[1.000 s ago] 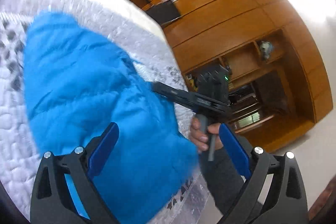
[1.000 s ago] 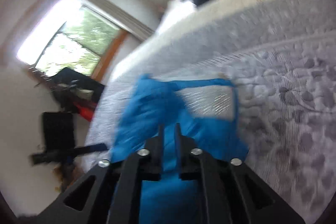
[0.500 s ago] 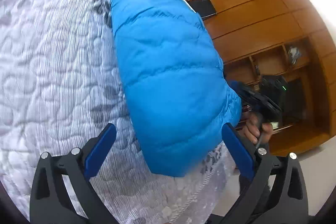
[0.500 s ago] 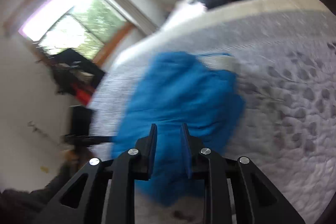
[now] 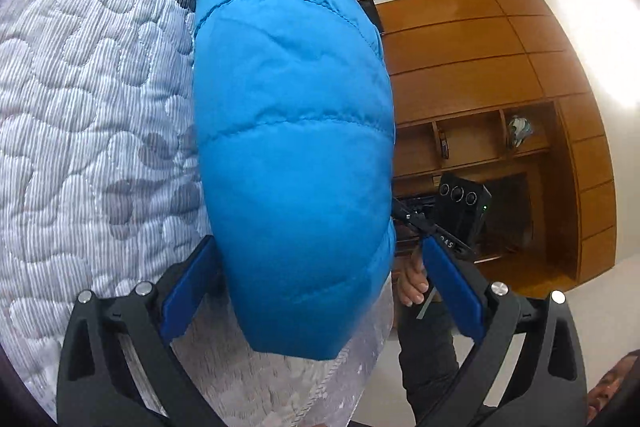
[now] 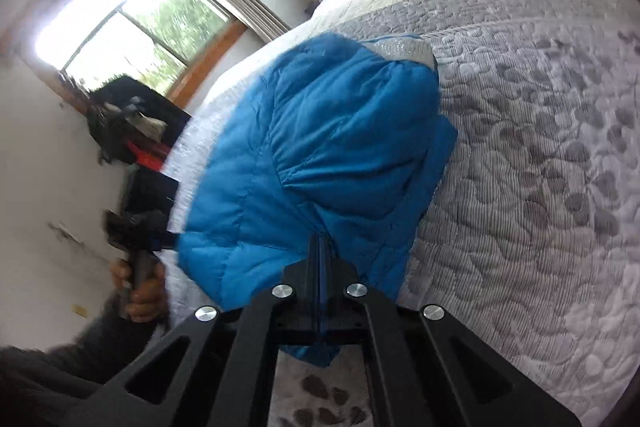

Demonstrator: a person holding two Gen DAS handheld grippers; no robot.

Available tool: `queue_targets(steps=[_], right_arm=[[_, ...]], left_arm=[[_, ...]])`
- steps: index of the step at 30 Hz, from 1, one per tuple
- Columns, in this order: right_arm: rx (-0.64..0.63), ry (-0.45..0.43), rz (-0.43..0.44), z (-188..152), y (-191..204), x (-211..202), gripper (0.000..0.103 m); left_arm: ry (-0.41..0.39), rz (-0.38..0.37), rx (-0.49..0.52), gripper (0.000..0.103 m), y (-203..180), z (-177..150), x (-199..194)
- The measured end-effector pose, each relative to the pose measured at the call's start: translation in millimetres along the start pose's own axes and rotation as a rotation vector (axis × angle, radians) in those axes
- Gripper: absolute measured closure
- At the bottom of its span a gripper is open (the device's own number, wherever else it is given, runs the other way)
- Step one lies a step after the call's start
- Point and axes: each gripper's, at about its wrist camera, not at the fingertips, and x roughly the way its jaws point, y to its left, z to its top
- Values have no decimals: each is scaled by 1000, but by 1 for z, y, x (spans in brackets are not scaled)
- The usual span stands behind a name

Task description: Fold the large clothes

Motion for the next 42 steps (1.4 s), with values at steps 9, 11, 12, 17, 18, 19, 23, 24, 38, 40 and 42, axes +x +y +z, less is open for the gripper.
queue_targets(steps=[9,11,12,17,18,19,23,24,38,40,42], right_arm=[[353,-88,250,30,-79,-27,3],[370,-51,284,40,-86,-13,3],[368,-20,290,46,-88,-1,3],[372,82,281,60,-92,39,3],[366,88,288,64,-91,44,3],[362,89,293,66,-90,46,3],[347,120,298,77,-82,63,3],[341,126,299,79,-80,67,3],[296,94,326,94,-62,84,46],[285,74,330,87,-60,80,51],[278,57,327,80,-56,72,55]], left_arm=[[25,46,8,3,-8,9,10],[28,53,12,3,-11,12,13],[30,56,16,3,-13,13,14],[43,62,20,3,-16,16,22],[46,61,22,3,-17,17,24],[51,62,27,3,-20,17,28],[64,66,31,3,-24,22,39],[66,63,28,3,-25,23,41],[113,110,12,5,-43,34,73],[118,135,30,11,-48,34,76],[130,135,23,18,-52,37,78]])
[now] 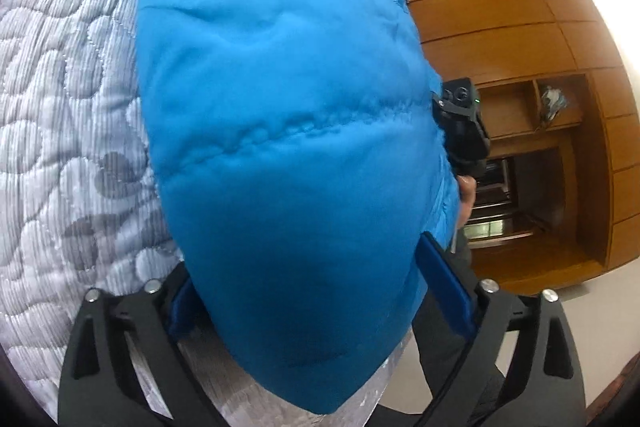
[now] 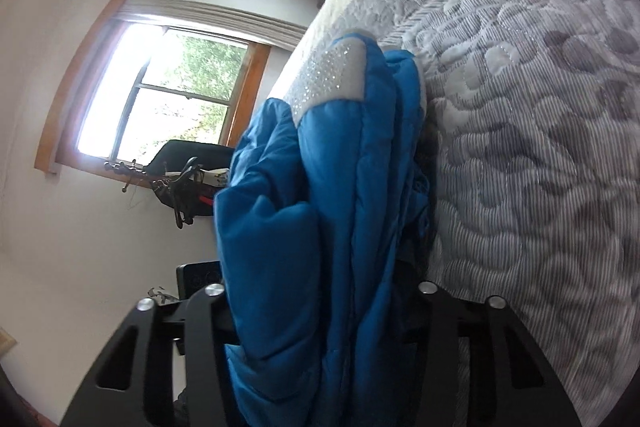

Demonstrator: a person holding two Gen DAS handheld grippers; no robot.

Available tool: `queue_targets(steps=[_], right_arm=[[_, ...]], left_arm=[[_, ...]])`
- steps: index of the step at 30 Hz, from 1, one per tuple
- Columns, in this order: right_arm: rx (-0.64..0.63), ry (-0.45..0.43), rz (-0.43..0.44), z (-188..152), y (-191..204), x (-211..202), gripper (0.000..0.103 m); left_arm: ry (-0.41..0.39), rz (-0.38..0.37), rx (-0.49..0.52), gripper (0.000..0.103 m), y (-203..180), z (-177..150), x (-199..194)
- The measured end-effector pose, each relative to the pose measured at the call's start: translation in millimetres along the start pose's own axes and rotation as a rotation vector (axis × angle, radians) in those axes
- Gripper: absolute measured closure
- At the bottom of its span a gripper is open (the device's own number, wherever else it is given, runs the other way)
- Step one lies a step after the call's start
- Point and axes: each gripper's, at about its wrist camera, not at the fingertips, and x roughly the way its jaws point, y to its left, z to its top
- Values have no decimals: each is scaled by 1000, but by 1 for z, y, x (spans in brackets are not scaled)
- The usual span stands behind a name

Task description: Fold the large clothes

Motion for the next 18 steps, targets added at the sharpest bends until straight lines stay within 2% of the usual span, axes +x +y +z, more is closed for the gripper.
queue_targets(steps=[4,9,15,18], right_arm=[[-24,-32,1,-18,19,-2,60],[-41,-56,6,-46,46,7,61],[-64,-63,28,-94,90,38,61],[-73,-46,54,-133,114,67,61]], left_arm=[[23,3,17,28,-4,1,-6],[44,10,52,32,-7,-9,-27],[57,37,86,32,-10,-46,-83],[65,71,106,32,-8,-75,-120]])
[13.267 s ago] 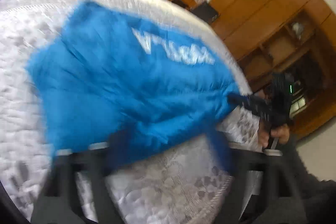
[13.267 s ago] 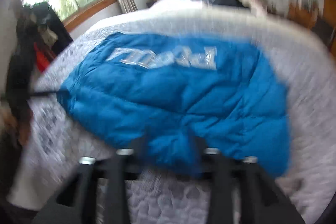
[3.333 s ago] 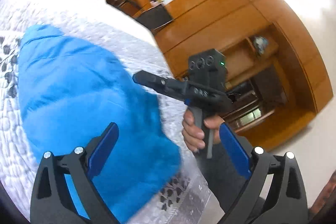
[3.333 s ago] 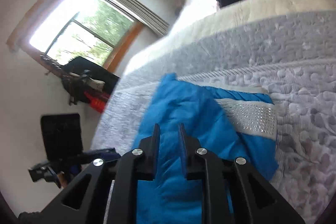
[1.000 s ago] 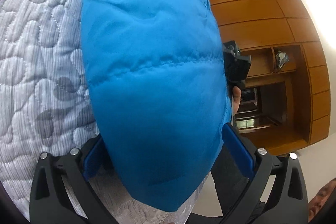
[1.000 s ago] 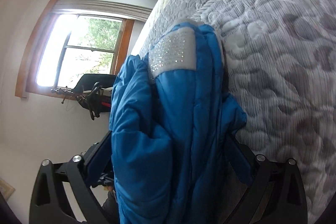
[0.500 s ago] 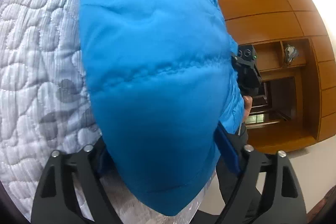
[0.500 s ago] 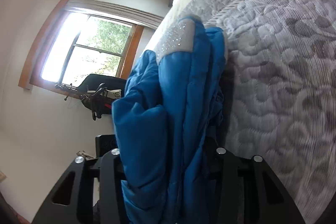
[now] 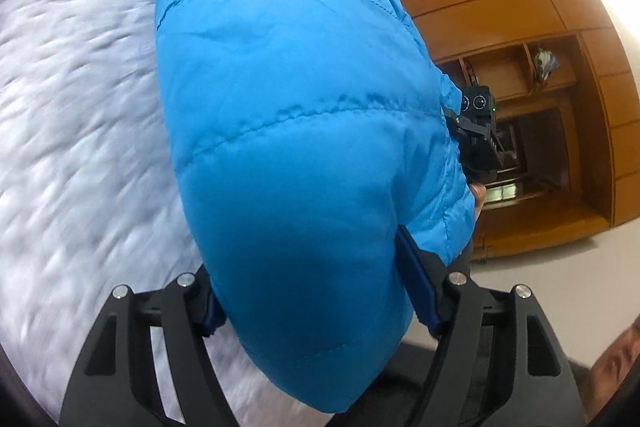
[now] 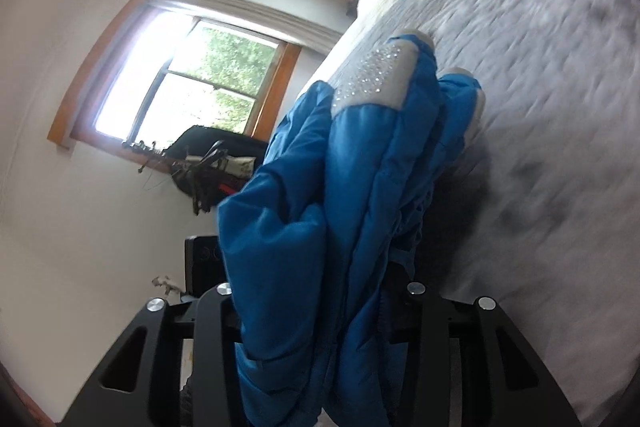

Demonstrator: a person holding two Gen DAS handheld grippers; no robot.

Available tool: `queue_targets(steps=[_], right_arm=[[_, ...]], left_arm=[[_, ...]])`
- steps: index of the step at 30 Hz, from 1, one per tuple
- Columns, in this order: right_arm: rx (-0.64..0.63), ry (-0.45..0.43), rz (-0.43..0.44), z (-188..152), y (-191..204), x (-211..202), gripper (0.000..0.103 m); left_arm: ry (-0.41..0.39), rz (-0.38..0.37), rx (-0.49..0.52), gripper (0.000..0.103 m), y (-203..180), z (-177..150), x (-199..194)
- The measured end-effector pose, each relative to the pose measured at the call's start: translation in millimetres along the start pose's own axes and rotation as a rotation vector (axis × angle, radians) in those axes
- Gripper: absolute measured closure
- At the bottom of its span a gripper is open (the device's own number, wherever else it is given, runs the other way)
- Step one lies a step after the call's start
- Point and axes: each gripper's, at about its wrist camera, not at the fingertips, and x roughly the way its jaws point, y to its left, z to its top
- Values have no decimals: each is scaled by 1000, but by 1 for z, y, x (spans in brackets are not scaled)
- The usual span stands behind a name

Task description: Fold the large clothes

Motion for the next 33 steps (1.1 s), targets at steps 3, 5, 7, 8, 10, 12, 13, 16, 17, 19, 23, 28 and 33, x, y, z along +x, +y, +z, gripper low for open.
queue_targets(steps=[3,5,7,8,10,12,13,16,17,19,23,28,33], right_arm=[[10,31,28,-30,8,27,61],[30,70,49,-53,5,52,60],[38,101,33,-64,-4,73,55],[46,89,24,-68,-8,77,45],[59,64,-3,-70,-9,76,37],[36,16,-39,-70,2,58,35],[20,-6,-59,-70,5,45,34],[-59,-95,-131,-72,34,12,34],[-68,-98,-137,-76,40,8,34],[-96,-97,-153,-78,53,10,34],[-132,-67,-231,-82,53,23,75],[-174,-118,-275,-85,57,13,98],[-70,-110,-322,-86,7,18,97]], left_arm=[[-1,41,3,31,11,-35,-29],[3,62,-3,28,23,-48,-35],[3,109,-21,15,41,-60,-29],[-10,109,-42,11,49,-64,-24],[-49,86,-68,6,53,-71,-22],[-105,153,-28,7,41,-74,-34],[-163,232,-1,7,33,-77,-48],[-365,357,11,7,9,-90,-95],[-422,327,25,7,-2,-95,-109],[-443,266,91,7,-25,-102,-110],[-336,53,283,7,-83,-112,-59],[-235,-131,314,7,-116,-100,14],[-210,-120,261,11,-85,-98,60]])
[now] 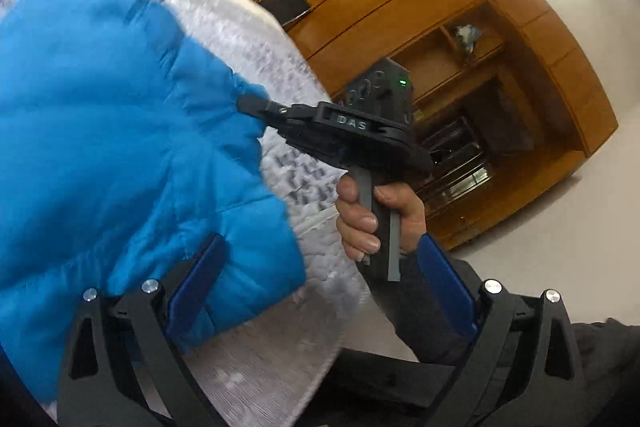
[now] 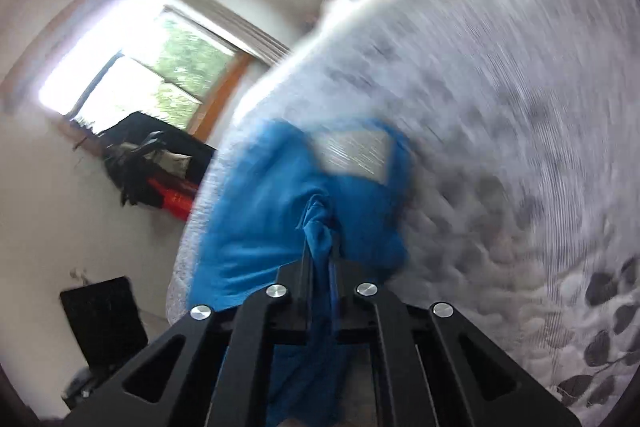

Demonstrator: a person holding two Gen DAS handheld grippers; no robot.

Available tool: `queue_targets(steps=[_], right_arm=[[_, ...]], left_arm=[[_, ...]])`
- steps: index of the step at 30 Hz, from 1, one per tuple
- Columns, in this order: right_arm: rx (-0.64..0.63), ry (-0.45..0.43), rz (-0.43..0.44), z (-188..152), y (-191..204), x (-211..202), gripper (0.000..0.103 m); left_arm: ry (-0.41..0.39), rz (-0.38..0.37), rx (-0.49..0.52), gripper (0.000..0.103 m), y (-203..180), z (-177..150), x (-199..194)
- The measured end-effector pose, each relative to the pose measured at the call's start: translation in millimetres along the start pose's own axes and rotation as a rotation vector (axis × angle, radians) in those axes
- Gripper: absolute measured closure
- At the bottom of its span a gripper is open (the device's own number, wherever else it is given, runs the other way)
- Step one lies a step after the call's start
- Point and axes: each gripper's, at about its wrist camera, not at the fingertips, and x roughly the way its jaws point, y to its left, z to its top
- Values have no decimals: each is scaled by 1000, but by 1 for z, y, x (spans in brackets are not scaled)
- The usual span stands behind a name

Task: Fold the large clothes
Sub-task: 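Release the jacket and pull both grippers back from the folded bundle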

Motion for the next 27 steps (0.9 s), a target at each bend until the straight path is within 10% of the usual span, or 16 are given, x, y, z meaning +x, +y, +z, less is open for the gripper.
queue_targets(steps=[13,19,27], right_arm=[[-26,76,-46,3,-18,23,95],[-105,-100,-5,42,39,-35,85],[-225,109,-48,66,80,58,82]], left_arm=[[20,120,36,18,30,-21,-9],[-18,90,-19,11,21,-16,-23],[-230,60,57,3,-14,0,-126]])
